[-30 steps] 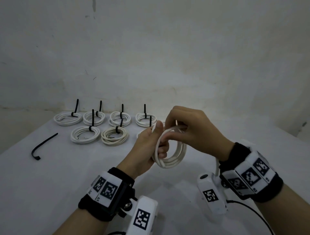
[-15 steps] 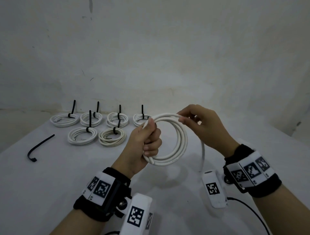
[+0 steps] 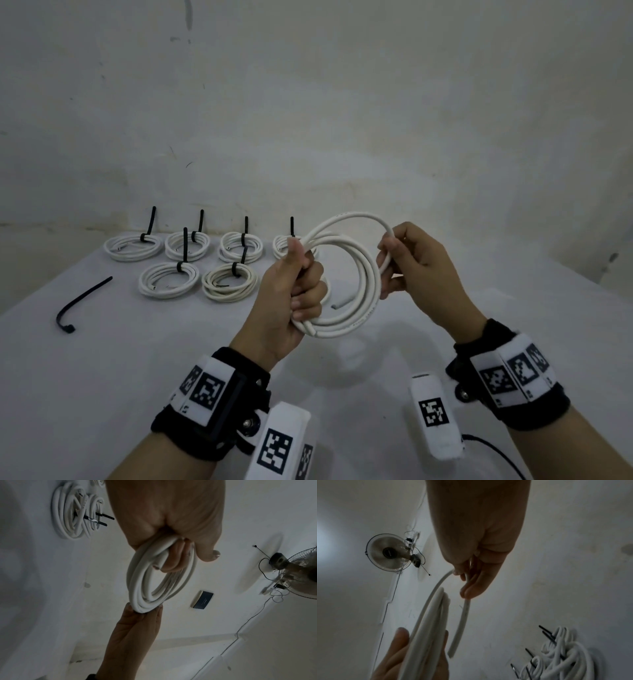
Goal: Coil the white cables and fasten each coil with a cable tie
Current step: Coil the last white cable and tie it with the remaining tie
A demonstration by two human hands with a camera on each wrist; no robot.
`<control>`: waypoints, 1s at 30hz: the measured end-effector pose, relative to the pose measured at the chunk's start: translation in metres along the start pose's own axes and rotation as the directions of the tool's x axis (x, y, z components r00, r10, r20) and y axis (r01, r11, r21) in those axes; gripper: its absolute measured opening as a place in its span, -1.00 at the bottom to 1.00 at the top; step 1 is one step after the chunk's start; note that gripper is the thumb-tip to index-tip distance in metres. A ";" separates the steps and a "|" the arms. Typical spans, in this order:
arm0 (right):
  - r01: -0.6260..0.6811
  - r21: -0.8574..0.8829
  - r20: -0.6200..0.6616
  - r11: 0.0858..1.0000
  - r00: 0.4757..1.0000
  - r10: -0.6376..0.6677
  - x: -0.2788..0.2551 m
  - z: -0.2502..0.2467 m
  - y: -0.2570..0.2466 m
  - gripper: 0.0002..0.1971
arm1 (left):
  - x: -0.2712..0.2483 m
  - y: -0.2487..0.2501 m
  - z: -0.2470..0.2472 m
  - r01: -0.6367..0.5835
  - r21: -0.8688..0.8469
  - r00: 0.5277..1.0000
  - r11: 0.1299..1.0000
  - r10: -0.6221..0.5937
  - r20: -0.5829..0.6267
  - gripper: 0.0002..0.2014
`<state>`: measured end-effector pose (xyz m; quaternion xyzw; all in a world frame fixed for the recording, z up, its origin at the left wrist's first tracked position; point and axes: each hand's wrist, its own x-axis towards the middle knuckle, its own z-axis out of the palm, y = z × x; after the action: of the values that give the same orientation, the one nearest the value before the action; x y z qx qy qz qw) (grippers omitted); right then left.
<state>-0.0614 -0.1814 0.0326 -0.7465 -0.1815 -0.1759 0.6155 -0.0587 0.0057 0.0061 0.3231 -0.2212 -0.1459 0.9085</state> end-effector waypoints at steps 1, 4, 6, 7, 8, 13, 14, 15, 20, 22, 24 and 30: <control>-0.007 0.047 -0.012 0.999 1.000 0.007 -0.001 0.004 0.001 -0.82 | 0.000 0.001 -0.001 0.000 0.003 1.000 1.000 0.000 -0.005 -0.43; -0.023 0.157 -0.021 0.987 0.999 0.027 -0.003 0.013 0.005 -0.80 | -0.001 0.002 0.001 -0.006 0.011 0.999 1.000 0.007 -0.031 -0.46; -0.056 0.211 0.003 0.976 0.998 0.056 -0.006 0.019 0.007 -0.81 | -0.002 0.003 0.004 -0.010 0.031 0.997 0.999 0.012 -0.077 -0.55; -0.073 0.237 0.020 0.969 0.997 0.071 -0.009 0.022 0.008 -0.81 | -0.002 0.003 0.006 -0.013 0.038 0.995 0.999 0.017 -0.097 -0.60; -0.084 0.255 0.033 0.963 0.996 0.078 -0.011 0.026 0.009 -0.80 | -0.002 0.003 0.007 -0.020 0.036 0.994 0.999 0.024 -0.108 -0.63; -0.081 0.267 0.013 0.960 0.997 0.080 -0.022 0.039 0.011 -0.83 | 0.000 0.004 0.006 -0.094 0.011 0.985 0.996 0.094 -0.147 -0.64; -0.091 0.270 0.005 0.958 0.996 0.093 -0.024 0.041 0.011 -0.83 | 0.000 0.004 0.006 -0.110 0.006 0.982 0.994 0.109 -0.152 -0.64; -0.098 0.274 -0.002 0.957 0.995 0.102 -0.025 0.042 0.010 -0.84 | 0.001 0.003 0.005 -0.125 0.003 0.980 0.992 0.124 -0.155 -0.65; -0.044 0.226 -0.049 0.973 0.997 0.057 -0.033 0.051 0.000 -0.68 | 0.004 0.003 0.001 -0.171 0.004 0.968 0.985 0.169 -0.187 -0.68; -0.002 0.142 -0.075 0.990 0.997 0.013 -0.033 0.055 -0.003 -0.74 | 0.006 0.003 0.000 -0.187 0.000 0.964 0.982 0.184 -0.190 -0.68; 0.039 0.064 -0.116 0.997 0.993 -0.031 -0.031 0.058 -0.002 -0.81 | 0.006 0.002 -0.001 -0.195 -0.013 0.963 0.981 0.189 -0.190 -0.69; 0.119 -0.143 -0.274 0.983 0.949 -0.155 -0.017 0.061 0.001 -0.86 | 0.006 -0.002 0.001 -0.132 0.117 0.964 0.984 0.155 -0.216 -0.71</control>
<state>-0.0734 -0.1223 0.0122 -0.7360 -0.1315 -0.3346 0.5737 -0.0541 0.0010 0.0076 0.3662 -0.1474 -0.0308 0.9183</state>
